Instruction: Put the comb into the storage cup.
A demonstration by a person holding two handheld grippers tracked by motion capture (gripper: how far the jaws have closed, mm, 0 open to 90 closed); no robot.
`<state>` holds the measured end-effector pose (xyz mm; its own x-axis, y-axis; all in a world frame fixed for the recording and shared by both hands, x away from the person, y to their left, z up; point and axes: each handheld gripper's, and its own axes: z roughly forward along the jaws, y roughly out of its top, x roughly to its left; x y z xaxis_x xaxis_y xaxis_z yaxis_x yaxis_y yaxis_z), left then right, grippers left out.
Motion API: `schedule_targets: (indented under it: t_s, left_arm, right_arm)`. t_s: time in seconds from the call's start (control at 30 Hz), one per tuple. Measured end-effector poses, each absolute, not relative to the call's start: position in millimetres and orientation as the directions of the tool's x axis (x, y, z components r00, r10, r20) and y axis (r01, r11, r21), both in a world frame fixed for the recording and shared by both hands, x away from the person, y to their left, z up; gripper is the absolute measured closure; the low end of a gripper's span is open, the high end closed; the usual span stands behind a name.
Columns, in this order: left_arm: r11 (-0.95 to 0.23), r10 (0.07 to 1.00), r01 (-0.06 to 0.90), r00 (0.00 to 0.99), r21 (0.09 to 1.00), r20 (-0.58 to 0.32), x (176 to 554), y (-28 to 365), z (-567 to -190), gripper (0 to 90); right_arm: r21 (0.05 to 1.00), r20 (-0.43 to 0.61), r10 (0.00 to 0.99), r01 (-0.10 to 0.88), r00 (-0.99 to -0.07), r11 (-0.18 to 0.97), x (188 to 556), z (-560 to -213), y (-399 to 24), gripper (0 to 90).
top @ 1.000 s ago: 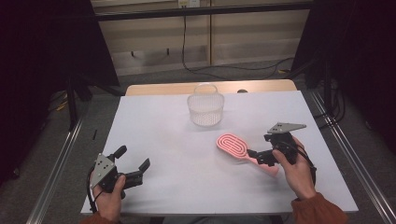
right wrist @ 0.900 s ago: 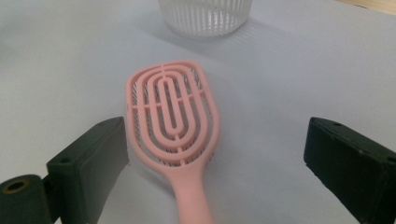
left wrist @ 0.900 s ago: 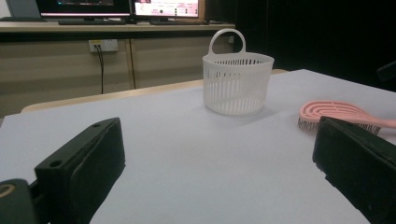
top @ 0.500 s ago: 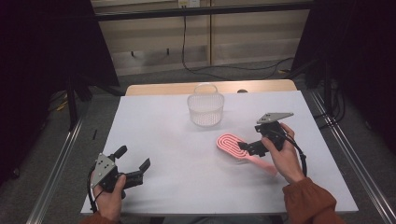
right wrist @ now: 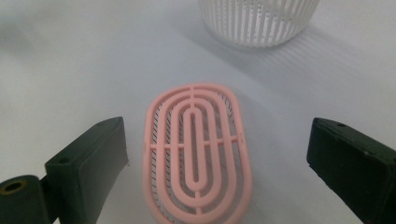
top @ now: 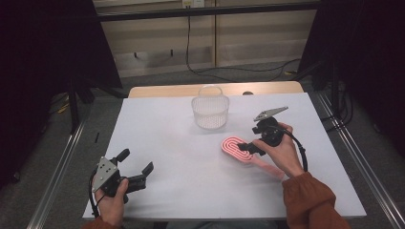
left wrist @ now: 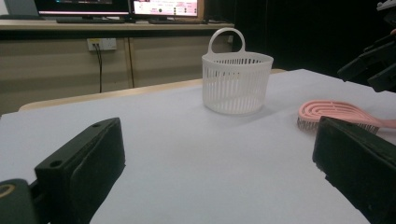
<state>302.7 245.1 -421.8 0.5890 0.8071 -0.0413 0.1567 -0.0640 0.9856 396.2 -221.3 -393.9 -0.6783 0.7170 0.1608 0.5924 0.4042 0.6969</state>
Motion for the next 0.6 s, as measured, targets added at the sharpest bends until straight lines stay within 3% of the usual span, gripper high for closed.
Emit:
schedule_targets:
  t_s: [0.6]
  left_arm:
    - [-0.077,0.807,0.159,0.589,0.984,-0.032,302.7,244.9,-421.9,2.3]
  right_arm:
    - [0.558,0.167,0.665,0.626,-0.728,0.545,401.9,-404.5,-203.8,6.4]
